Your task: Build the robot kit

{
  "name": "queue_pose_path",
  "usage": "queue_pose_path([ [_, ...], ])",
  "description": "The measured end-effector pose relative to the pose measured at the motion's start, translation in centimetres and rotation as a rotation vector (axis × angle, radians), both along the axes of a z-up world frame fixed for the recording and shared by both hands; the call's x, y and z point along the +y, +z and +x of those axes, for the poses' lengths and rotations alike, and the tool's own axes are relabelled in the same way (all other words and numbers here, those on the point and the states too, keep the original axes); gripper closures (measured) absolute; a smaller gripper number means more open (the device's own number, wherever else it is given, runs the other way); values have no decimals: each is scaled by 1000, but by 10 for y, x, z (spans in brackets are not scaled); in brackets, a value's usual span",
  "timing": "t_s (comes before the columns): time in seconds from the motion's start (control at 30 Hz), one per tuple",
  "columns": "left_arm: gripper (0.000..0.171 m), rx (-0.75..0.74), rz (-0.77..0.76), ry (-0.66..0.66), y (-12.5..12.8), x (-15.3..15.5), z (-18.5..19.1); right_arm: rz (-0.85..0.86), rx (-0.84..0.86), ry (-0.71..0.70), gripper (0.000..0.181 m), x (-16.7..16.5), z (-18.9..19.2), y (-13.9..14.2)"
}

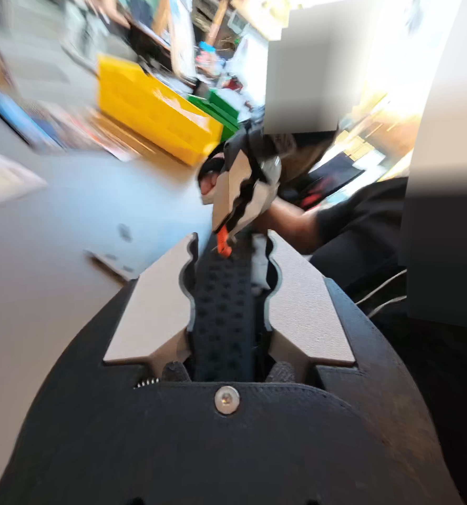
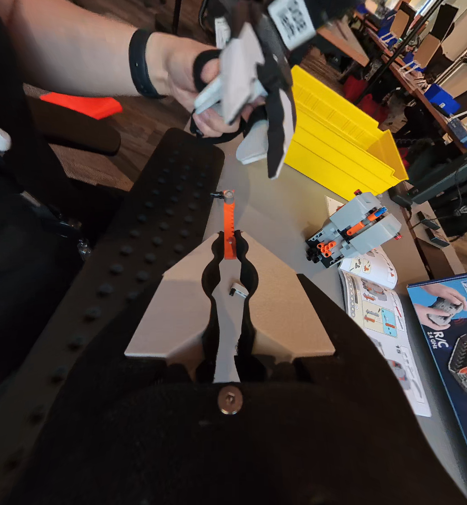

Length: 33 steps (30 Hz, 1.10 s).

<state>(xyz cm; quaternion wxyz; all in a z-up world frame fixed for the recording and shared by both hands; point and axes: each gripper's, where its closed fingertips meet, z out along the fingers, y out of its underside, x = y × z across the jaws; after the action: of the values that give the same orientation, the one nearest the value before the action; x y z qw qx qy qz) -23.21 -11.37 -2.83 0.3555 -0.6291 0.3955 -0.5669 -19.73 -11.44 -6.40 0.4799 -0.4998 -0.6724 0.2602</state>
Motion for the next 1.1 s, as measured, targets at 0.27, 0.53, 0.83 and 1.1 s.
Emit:
queue_pose_path([
  [0.27,139,289,562,92,-12,-13,9,-67,15,19,175,0,3,11],
  [0.53,149,372,605,31,-25,-14,20,-63,2,32,175,-4,3,8],
  [0.83,154,370,640,17,-27,-17,25,-64,3,41,175,-5,4,6],
  [1.1,156,372,701,35,-24,-20,26,-72,13,45,175,-8,4,8],
])
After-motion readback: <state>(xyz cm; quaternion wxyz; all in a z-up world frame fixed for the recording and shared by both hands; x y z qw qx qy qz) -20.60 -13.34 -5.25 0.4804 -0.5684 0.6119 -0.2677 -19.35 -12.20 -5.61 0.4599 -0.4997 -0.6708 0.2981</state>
